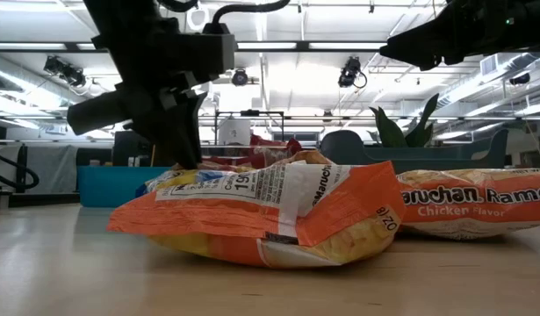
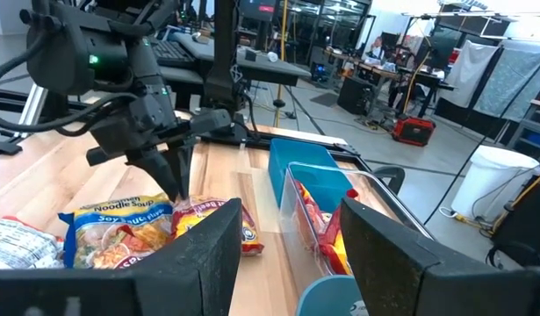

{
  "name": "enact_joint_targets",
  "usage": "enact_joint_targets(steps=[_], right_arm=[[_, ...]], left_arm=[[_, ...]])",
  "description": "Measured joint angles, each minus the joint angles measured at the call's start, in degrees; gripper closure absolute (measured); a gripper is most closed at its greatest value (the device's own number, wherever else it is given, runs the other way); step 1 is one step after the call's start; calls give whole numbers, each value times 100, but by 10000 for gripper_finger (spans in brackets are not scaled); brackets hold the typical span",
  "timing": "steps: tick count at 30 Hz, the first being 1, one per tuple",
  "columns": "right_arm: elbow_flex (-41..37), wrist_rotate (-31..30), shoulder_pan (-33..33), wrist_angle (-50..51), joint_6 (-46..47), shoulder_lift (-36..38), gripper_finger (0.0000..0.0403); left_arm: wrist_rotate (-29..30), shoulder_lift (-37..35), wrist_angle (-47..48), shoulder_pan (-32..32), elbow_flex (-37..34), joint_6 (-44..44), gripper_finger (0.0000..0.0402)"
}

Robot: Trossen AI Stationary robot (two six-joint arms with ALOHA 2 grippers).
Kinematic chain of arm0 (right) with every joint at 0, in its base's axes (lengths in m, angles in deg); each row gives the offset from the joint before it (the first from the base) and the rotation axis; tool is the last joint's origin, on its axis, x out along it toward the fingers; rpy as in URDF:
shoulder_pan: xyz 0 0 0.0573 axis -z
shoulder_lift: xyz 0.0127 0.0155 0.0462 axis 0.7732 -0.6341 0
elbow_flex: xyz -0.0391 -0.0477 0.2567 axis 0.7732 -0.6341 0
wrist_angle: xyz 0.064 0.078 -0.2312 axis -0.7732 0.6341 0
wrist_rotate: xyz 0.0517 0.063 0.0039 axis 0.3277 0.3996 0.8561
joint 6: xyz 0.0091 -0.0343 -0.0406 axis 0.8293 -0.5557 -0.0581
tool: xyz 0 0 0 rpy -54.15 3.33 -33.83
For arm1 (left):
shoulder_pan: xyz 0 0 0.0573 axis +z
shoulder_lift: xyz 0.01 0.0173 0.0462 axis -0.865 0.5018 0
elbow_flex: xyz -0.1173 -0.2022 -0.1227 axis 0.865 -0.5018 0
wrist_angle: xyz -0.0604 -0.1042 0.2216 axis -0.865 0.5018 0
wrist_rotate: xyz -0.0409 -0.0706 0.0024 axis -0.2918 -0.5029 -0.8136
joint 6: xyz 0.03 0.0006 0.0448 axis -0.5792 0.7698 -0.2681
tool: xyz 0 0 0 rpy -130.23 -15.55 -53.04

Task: Sort Maruchan noodles
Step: Put the red noodle pack into the transparent bin

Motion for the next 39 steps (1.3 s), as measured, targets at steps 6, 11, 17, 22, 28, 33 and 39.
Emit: enact_joint_targets(steps=[6,11,17,22,28,33,39], right_arm=[[0,-9,0,0,-12,0,204],[0,-28,0,0,-13,0,204],[0,-33,3,0,-37,0,204],[0,-52,4,2,-39,0,204],[0,-82,4,10,-39,0,204],[0,-97,4,9,-59,0,204],[0,-247,4,7,-59,0,204]], left_arm=[[79,0,9,0,0,-16,394],[309,-108,14,1,0,-95,396],[741,-491,165,91,0,-116,398],[1024,-996,288,256,0,-89,399],[1242,-1565,263,468,0,-243,400],[1353,-2016,57,691,0,-705,401],[1364,-2410,-818,1189,0,-1540,401]])
